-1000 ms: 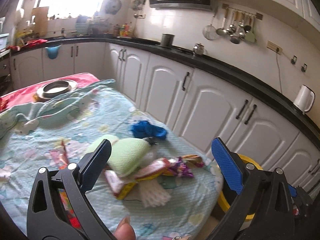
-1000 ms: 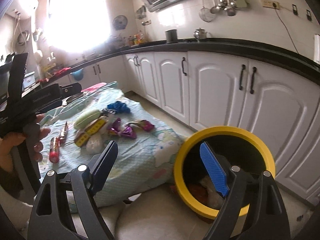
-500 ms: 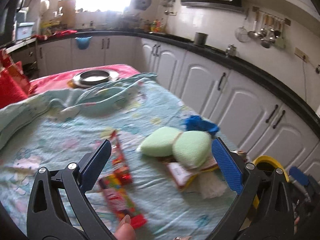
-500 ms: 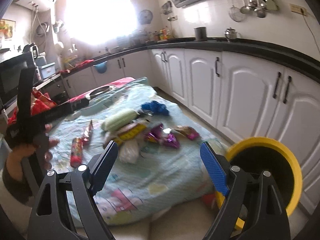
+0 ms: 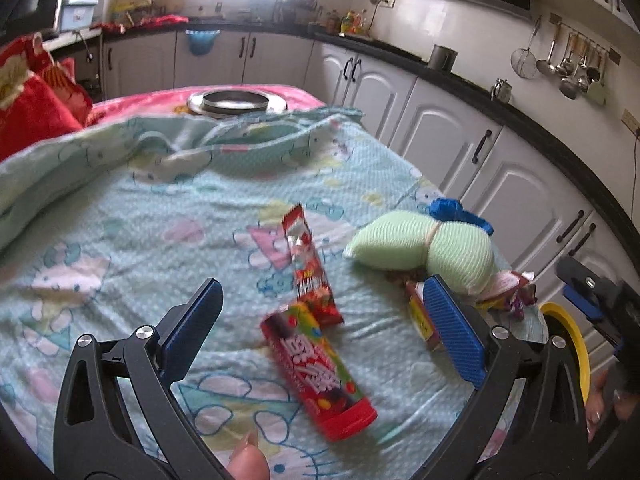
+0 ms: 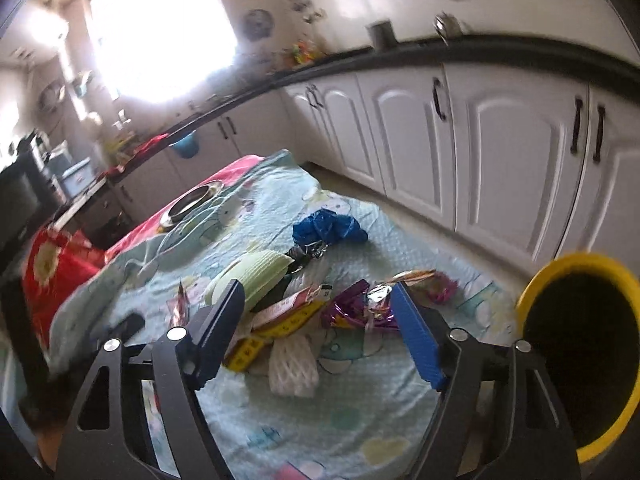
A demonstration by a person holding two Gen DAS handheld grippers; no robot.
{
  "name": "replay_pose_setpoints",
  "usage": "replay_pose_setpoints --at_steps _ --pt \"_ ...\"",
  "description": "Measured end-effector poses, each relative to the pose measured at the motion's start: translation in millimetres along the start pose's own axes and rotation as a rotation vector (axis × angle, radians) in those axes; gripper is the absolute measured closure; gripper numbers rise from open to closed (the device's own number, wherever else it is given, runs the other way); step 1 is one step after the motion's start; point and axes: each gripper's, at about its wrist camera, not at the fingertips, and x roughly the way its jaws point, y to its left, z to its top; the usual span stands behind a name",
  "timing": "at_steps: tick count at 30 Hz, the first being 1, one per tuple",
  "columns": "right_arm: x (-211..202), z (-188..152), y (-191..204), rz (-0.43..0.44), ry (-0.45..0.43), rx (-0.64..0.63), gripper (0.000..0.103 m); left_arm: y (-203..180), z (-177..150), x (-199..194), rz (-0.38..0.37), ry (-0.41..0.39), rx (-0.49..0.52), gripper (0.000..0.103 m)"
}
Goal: Collect trash
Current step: 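Grasp the red candy tube with the left tool while the right tool grasps a wrapper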
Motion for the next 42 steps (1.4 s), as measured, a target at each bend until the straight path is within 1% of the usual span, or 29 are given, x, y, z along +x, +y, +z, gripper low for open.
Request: replay_pose_setpoints --at_steps 6,10,13,15,18,20,22,23,25,26,31,35,39,42 --pt "31.0 -1.3 -2.3 0.006 0.074 0.084 0.043 4.2 -13.3 9.2 -0.051 0.056 -0.026 0.011" --pt "41.1 -3.2 -5.1 0.018 0.103 0.125 0.049 5.4 -18.6 16.3 -0.068 0.091 -0.049 0.011" --pt "49.4 -3.4 -10.4 0.036 0.128 0.172 0.056 3.5 -22.8 19.8 -0.064 0.11 -0.05 0.015" --pt "55.0 -3.7 -11.9 0.058 0.151 0.193 0.067 3.5 -25.7 22.3 -0.056 0.123 -0.046 0.021" --pt "57.8 -4.7 -10.8 0.081 0.163 0.206 0.072 4.9 -29.0 24.9 -0.053 0.14 -0.052 0.028" --pt "53.7 -5.6 -10.3 0.088 0.157 0.199 0.074 5.0 -30.6 26.0 -0.052 0.151 -0.052 0.033" --pt "47.1 -6.3 -11.1 0.099 0.148 0.196 0.076 5.6 -31.5 26.5 -0.049 0.158 -0.052 0.043" --pt "44.7 -6.3 -11.4 0.104 0.146 0.195 0.077 5.8 -32.6 26.7 -0.045 0.164 -0.05 0.045" --pt "37.7 -7.1 -11.4 0.119 0.141 0.191 0.079 6.6 -33.7 27.1 -0.041 0.169 -0.049 0.054" --pt "33.1 -8.3 -11.0 0.13 0.139 0.184 0.08 7.5 -34.2 27.0 -0.039 0.171 -0.049 0.064" --pt "14.0 -12.2 -7.3 0.17 0.121 0.139 0.083 10.6 -34.9 22.6 -0.056 0.175 -0.049 0.069" --pt "-1.5 -14.1 -3.9 0.201 0.107 0.096 0.085 8.8 -35.1 12.1 -0.055 0.159 -0.032 0.073" --pt "-24.5 -15.5 2.1 0.212 0.071 0.008 0.085 3.1 -33.1 -5.2 -0.061 0.119 -0.008 0.074" --pt "-37.1 -13.9 4.8 0.224 0.051 -0.03 0.085 -3.8 -29.8 -15.1 -0.075 0.096 0.008 0.074"
